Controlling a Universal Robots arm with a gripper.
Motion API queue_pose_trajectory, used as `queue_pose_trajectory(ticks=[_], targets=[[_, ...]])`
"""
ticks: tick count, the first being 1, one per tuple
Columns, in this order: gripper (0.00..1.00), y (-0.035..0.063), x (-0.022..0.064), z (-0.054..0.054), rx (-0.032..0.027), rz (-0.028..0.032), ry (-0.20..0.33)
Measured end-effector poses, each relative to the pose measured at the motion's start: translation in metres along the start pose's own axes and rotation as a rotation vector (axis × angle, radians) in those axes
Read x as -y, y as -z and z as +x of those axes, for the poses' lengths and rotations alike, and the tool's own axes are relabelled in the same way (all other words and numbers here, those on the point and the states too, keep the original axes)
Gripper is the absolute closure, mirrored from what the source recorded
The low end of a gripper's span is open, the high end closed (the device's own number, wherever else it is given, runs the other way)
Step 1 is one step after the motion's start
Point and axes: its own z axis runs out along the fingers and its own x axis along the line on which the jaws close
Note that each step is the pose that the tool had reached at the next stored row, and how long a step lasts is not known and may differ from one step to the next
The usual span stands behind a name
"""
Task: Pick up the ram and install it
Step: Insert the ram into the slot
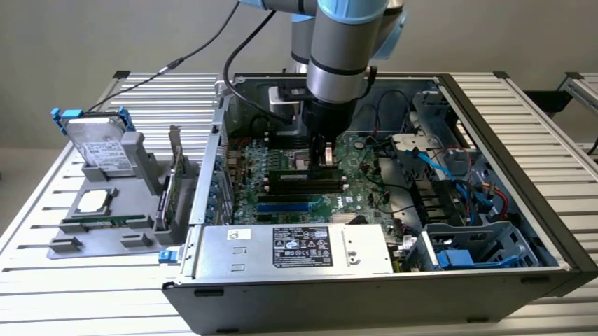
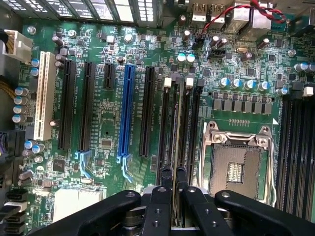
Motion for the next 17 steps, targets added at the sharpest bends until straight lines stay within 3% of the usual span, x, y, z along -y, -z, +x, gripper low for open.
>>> queue_pose_trajectory(ticks=[17], targets=[[0.87,-0.0052,0.0003,0.0015,-0.0287,-0.0018,-0.002]])
